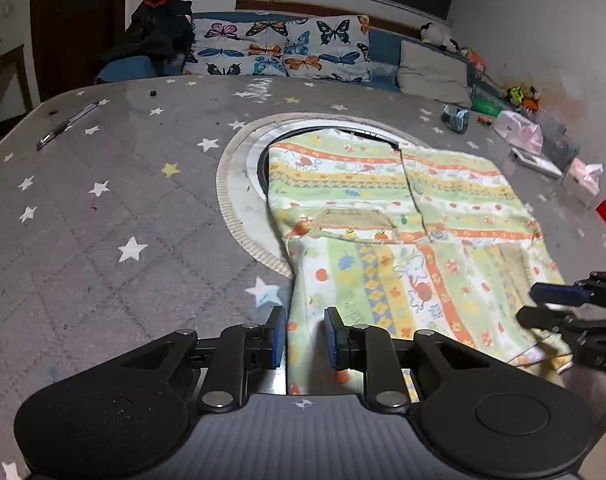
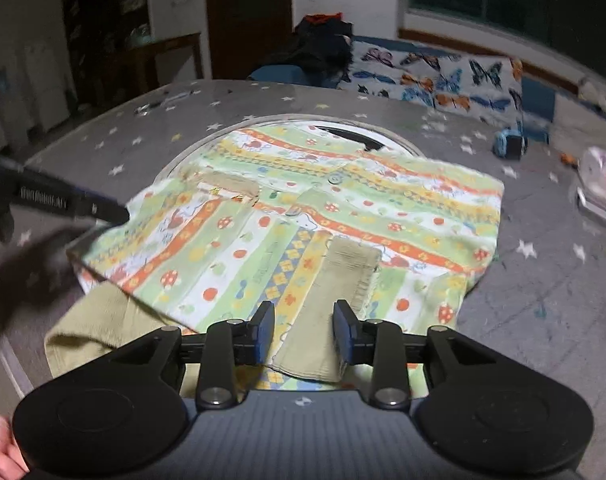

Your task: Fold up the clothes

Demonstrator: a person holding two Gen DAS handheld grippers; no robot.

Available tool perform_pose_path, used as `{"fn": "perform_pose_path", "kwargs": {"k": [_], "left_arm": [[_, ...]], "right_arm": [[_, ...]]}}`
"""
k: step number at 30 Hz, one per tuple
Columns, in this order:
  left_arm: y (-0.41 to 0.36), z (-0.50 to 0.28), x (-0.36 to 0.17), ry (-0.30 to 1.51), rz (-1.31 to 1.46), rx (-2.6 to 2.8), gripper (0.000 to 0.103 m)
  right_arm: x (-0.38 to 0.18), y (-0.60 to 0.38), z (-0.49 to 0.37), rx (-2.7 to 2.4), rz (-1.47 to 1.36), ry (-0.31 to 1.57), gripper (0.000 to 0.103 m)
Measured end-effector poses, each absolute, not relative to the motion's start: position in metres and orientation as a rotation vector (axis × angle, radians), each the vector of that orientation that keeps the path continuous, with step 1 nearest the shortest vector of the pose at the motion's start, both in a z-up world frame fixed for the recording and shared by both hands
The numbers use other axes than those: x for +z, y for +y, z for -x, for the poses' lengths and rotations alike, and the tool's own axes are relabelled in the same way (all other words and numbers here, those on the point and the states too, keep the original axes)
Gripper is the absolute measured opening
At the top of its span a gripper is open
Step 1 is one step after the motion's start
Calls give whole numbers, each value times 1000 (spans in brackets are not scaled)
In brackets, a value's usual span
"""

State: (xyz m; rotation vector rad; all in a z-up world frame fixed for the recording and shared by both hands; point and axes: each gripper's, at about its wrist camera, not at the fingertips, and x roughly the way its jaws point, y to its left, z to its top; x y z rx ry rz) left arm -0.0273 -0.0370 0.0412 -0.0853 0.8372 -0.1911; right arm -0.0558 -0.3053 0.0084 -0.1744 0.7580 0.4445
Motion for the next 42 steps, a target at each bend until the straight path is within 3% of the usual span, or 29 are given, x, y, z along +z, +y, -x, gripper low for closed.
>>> {"fn": "perform_pose_path", "kwargs": {"k": [15,22,33,42], "left_arm": [[-48,-14,31,814,113,-238,21],[-51,26,43,788,18,-333,22],[-88,122,31,647,-374,-524,29],[-113,133,18,572,-459,-592,29]], "right_arm": [[8,-302,35,461,156,773,33],[18,-304,54,490,224,761,33],[22,-309,96,545,342,766,37],[20,-322,110,527,355,788,38]]}}
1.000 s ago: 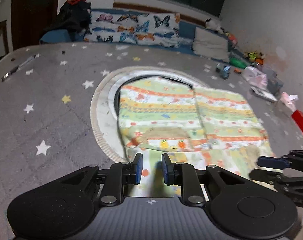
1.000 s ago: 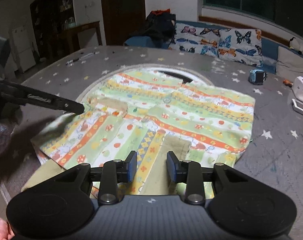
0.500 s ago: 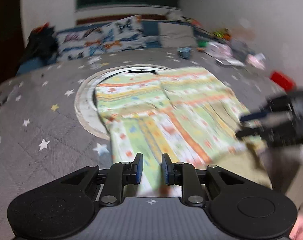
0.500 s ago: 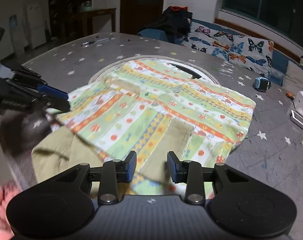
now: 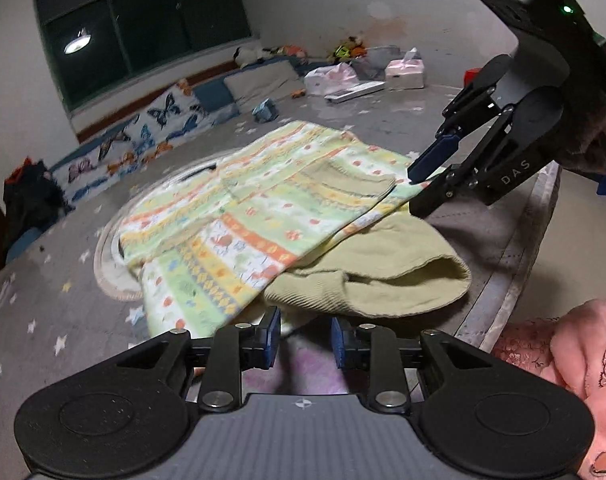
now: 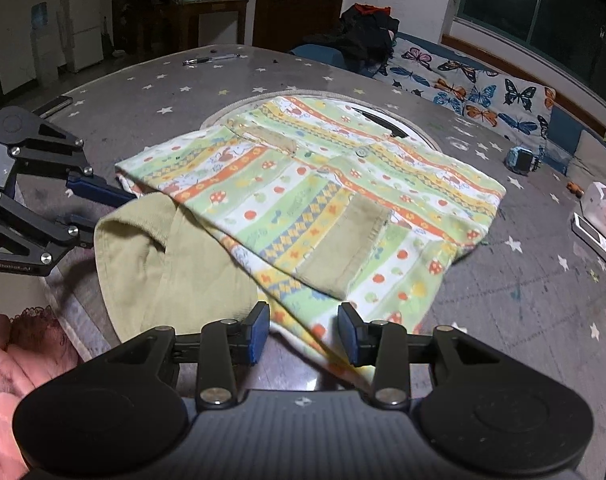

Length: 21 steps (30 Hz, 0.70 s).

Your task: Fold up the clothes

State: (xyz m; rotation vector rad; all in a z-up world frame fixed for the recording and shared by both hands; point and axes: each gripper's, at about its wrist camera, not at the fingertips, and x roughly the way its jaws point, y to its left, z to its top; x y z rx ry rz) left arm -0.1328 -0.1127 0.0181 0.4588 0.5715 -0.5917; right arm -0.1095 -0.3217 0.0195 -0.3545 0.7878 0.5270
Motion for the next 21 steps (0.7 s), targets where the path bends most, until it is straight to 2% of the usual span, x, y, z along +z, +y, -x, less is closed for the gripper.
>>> {"fn": "perform_pose_path", "kwargs": {"k": [7,8,10,13,21], "left_arm": [[-124,135,21,497,-476,-623,30],[-124,134,22,488,-469,-625,28],[-124,132,24,475,-455,-627,14],[-122,128,31,464,-410,-630,3],[-115,107,44,483,-298,-600,0]], "right_arm": [[18,-330,115,517,362,798,39],[18,-330,115,518,363,798,39],[18,-331,117,519,366,797,39],[19,-332,119,520,371,796,39],[18,-329,131,559,425,772,47]]}}
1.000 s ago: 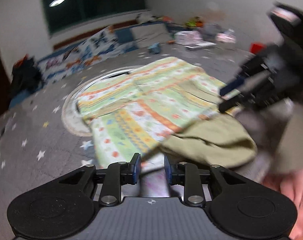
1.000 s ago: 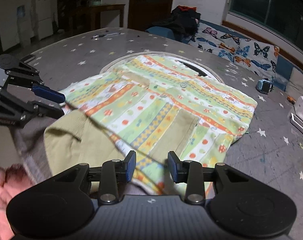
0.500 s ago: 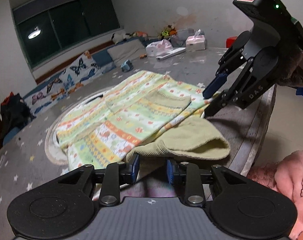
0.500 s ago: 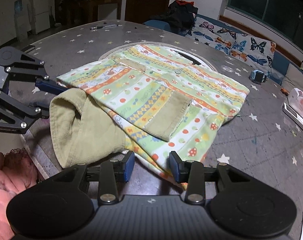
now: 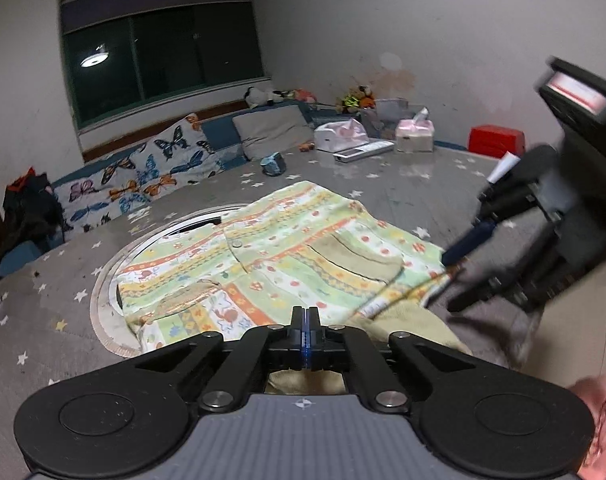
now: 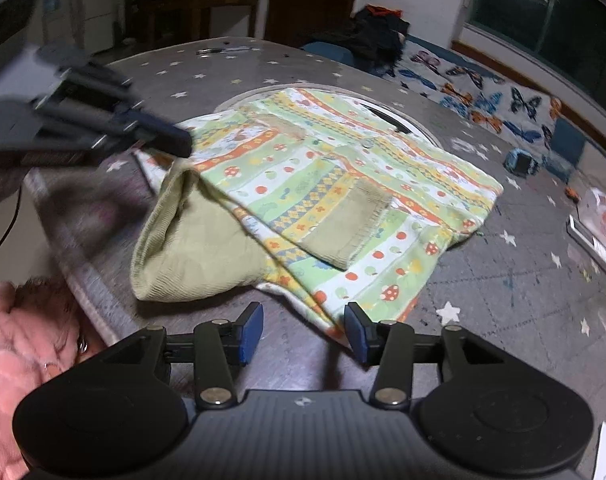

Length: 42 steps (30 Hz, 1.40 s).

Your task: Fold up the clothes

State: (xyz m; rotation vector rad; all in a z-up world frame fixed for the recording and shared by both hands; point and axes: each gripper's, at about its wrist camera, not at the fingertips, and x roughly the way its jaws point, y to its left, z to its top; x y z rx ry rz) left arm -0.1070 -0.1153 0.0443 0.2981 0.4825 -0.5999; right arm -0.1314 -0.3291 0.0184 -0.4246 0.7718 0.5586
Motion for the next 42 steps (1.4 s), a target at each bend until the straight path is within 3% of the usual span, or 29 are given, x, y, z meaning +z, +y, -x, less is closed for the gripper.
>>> {"fn": "perform_pose_path", "kwargs": {"k": [11,17,19,20,37,42], "left_arm": [[-96,109,52,521,-301,-622,4],[-84,129,34,548,-413,-615,17],[-86,136,29,534,-457,-628,34],[-88,140,27,524,-479,-635,36],[-121,142,22,398,-592,-713,39],[-121,144,20,386,-630,-713,49]], "right_arm": [[12,-305,148,670,495,715,50],[13,-303,140,690,440,706,50],[14,-303,136,695,412,708,50],[15,-304,134,694,397,708,50],[22,-307,127,684,367,698,50],[21,-307,127,684,374,705,50]]}}
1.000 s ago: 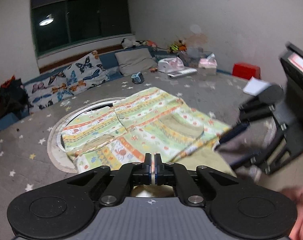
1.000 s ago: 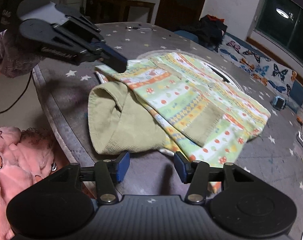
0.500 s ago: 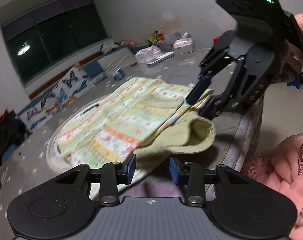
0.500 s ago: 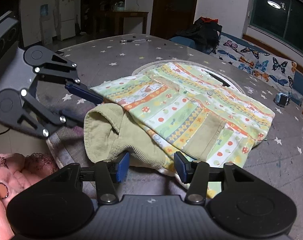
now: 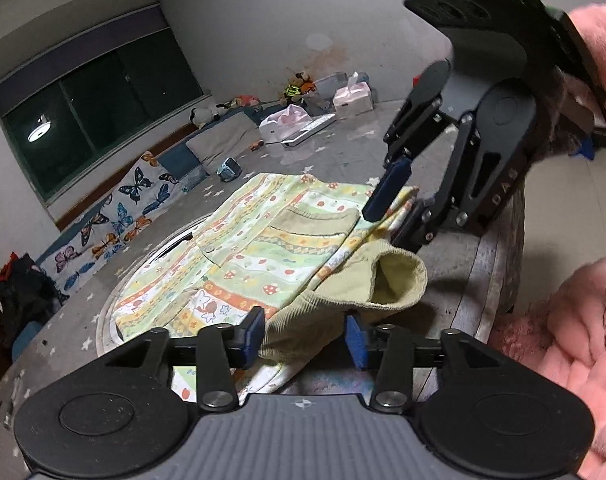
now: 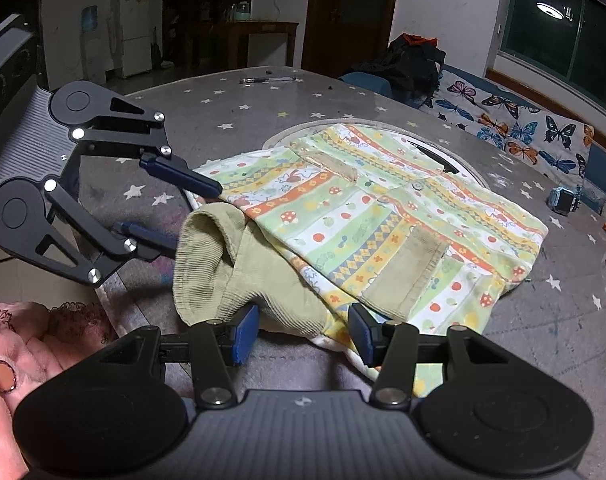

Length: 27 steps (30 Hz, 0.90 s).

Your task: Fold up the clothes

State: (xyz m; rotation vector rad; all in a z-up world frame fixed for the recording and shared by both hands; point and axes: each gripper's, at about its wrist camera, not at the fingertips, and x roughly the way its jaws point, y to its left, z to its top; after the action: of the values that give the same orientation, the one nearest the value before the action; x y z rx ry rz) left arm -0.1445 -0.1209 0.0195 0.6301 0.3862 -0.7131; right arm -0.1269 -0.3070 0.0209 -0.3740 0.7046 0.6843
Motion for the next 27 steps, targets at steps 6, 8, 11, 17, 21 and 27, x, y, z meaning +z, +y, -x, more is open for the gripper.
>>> {"fn": "perform_pose_path", "kwargs": {"k": [6,8,11,17,21,27], "left_arm": [[-125,152,15,342,-687,-735,49],[-126,154,14,329,-695,-740,44],[-126,153,15,320,-689,-735,34],[-123,149,19,321,-675,-738,35],[-125,148,18,323,-688,-748,43],[-126,145,15,334,-728,-781,46]], "right_arm": [[21,-306,128,685,380,707,50],[21,-306,128,683,383,707,50],[21,-307,129,683,384,709,50],[19,-307,129,688,392,712,50],[20,-306,129,691,393,711,50],[20,-306,128,691,394,707,50]]}}
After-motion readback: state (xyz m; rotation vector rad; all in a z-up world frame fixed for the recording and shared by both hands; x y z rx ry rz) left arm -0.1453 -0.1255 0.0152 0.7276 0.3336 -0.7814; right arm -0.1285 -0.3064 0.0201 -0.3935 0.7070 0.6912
